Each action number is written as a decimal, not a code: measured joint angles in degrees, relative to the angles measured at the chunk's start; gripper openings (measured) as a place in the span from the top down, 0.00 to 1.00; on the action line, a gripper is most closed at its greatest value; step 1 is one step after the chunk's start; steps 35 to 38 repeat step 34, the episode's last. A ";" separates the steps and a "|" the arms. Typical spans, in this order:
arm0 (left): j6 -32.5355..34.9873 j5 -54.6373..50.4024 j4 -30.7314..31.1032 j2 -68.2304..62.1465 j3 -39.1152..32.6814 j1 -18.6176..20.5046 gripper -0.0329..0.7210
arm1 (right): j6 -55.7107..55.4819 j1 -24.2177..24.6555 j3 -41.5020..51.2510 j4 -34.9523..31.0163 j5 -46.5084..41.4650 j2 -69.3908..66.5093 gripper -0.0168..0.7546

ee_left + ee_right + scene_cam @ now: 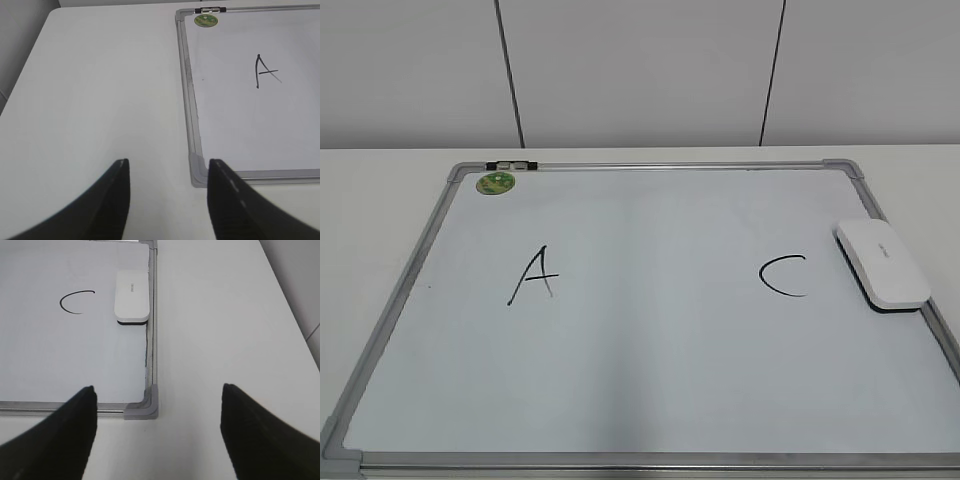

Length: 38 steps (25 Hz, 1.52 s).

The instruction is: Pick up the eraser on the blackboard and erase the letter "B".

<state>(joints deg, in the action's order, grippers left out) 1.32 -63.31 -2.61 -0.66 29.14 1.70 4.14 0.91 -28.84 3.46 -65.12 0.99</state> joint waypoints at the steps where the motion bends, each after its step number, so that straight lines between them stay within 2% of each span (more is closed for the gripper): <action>1: 0.00 0.00 0.00 0.00 0.00 0.00 0.47 | 0.00 0.00 0.00 0.00 0.00 0.00 0.21; 38: 0.00 0.00 0.00 0.00 0.00 0.00 0.47 | 0.00 0.00 0.00 0.00 0.00 0.00 0.21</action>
